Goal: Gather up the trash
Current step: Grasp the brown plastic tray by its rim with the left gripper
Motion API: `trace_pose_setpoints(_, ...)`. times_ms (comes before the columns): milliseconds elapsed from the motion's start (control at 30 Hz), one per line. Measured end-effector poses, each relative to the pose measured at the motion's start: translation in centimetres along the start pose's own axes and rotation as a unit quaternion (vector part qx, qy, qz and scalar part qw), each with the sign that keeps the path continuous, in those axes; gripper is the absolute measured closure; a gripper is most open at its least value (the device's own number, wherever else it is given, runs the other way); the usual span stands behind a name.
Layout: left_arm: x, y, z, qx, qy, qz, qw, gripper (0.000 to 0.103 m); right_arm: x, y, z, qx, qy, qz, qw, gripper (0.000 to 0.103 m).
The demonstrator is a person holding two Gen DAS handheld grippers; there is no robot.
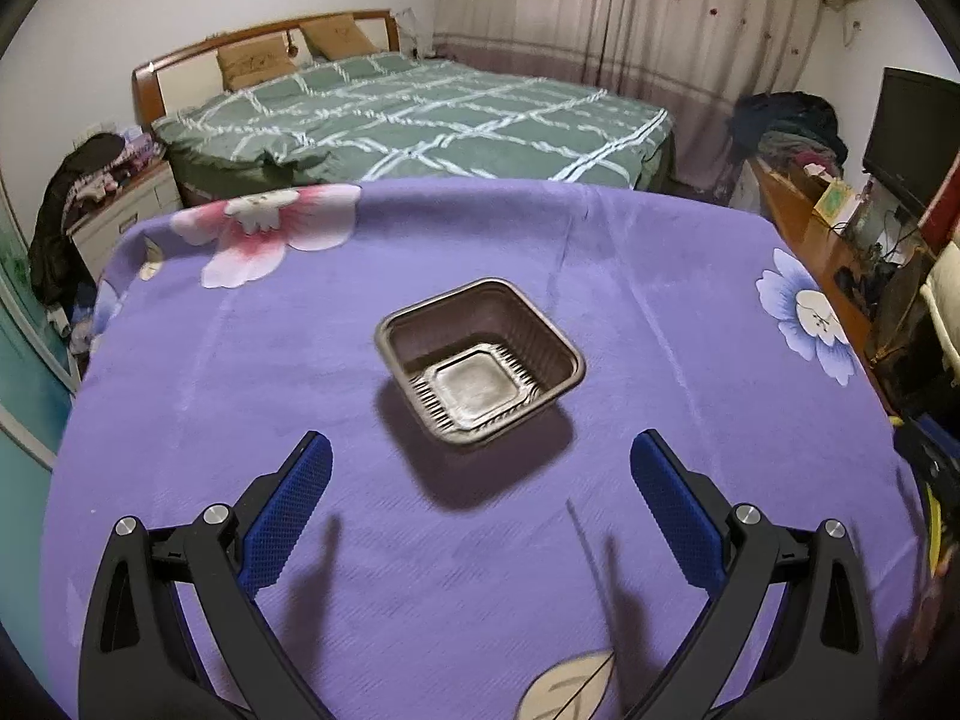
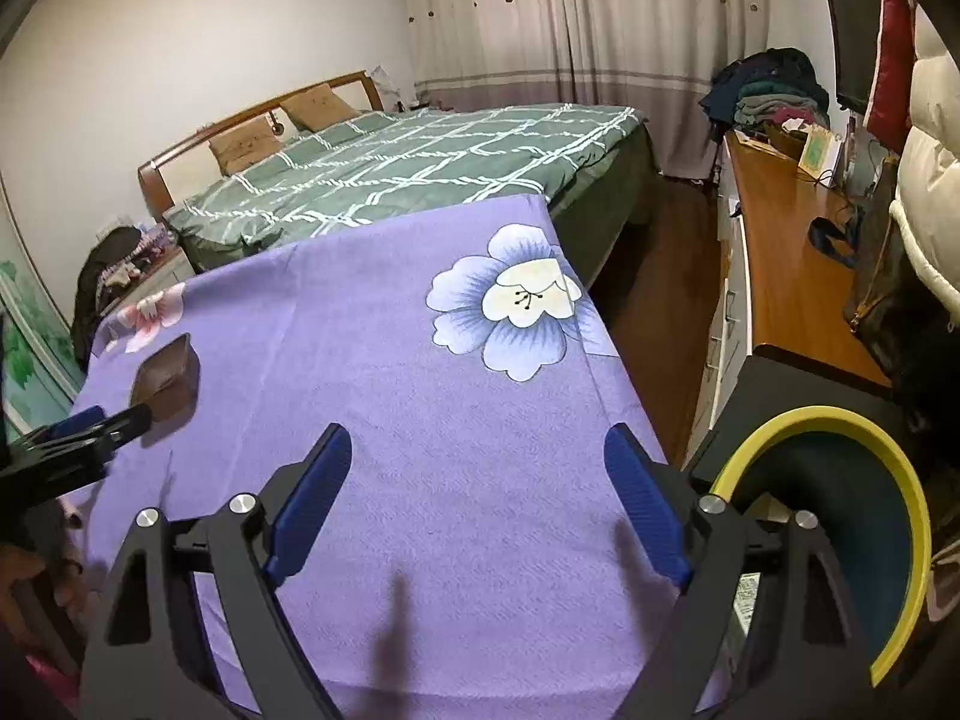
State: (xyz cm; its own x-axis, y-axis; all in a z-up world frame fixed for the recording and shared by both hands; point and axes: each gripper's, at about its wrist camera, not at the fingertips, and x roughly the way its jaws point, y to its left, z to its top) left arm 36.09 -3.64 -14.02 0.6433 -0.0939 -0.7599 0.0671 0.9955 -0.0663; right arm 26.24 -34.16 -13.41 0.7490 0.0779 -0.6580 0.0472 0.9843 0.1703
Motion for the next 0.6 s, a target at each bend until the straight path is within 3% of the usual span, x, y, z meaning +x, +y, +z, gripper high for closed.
trace_pose_setpoints(167,3.3,0.0,0.9,-0.023,0.040,0.009,0.9989,0.005,0.3,0.3,-0.3,-0.006,0.006,0.002,1.000,0.021)
trace_pose_setpoints(233,3.6,0.0,1.3,-0.023,0.033,0.024,0.9989,0.005,0.3,0.5,-0.4,-0.010,0.006,0.001,1.000,0.021)
trace_pose_setpoints(533,5.5,-0.1,3.2,-0.048,0.035,0.026,0.9979,0.005,0.5,0.5,-0.4,-0.010,0.009,0.000,1.000,0.021)
trace_pose_setpoints(600,5.9,-0.3,3.4,-0.044,0.031,0.039,0.9978,0.012,0.6,0.5,-0.4,-0.010,0.010,-0.001,1.000,0.021)
